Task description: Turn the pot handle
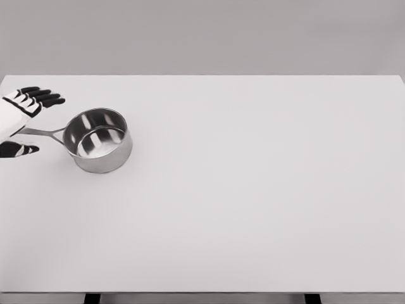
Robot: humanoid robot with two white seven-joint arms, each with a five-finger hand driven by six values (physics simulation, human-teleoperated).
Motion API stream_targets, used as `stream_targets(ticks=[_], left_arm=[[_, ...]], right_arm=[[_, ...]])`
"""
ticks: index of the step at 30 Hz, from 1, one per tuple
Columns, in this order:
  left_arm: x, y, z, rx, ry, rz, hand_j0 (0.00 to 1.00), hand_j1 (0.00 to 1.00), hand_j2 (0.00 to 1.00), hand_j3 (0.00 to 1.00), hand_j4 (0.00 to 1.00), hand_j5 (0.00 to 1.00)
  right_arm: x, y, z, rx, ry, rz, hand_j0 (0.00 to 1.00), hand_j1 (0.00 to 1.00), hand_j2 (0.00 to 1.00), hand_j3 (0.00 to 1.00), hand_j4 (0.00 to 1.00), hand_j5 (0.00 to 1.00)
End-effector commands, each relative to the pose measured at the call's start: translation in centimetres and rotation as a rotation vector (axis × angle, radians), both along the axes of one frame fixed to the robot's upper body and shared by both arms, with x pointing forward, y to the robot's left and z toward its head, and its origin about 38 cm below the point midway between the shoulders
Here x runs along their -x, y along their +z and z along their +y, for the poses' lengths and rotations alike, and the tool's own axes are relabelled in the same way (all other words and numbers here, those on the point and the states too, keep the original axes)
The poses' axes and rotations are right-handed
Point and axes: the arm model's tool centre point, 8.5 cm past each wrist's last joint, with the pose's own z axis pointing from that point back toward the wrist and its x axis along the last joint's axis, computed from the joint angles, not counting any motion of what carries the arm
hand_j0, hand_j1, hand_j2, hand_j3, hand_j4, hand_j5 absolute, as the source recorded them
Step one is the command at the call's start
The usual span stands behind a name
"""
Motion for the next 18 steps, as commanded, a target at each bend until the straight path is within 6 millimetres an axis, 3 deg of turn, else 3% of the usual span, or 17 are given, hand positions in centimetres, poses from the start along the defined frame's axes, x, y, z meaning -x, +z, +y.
stream_targets(ticks=[1,4,7,12,18], left_arm=[[0.7,3.9,-1.3,0.056,-0.050,-0.105,1.00,1.00,1.00,1.00,1.00,1.00],[1.7,4.5,-3.3,0.066,-0.116,-0.123,1.00,1.00,1.00,1.00,1.00,1.00],[2.0,4.5,-3.4,0.132,-0.137,-0.096,1.00,1.00,1.00,1.00,1.00,1.00],[2.1,2.5,-4.9,0.139,-0.177,-0.032,1.00,1.00,1.00,1.00,1.00,1.00],[2.1,2.1,-5.0,0.135,-0.180,-0.023,1.00,1.00,1.00,1.00,1.00,1.00]], right_arm=[[0.0,0.0,0.0,0.000,0.000,0.000,1.00,1.00,1.00,1.00,1.00,1.00],[0.0,0.0,0.0,0.000,0.000,0.000,1.00,1.00,1.00,1.00,1.00,1.00],[0.0,0.0,0.0,0.000,0.000,0.000,1.00,1.00,1.00,1.00,1.00,1.00],[0.0,0.0,0.0,0.000,0.000,0.000,1.00,1.00,1.00,1.00,1.00,1.00],[0.0,0.0,0.0,0.000,0.000,0.000,1.00,1.00,1.00,1.00,1.00,1.00]])
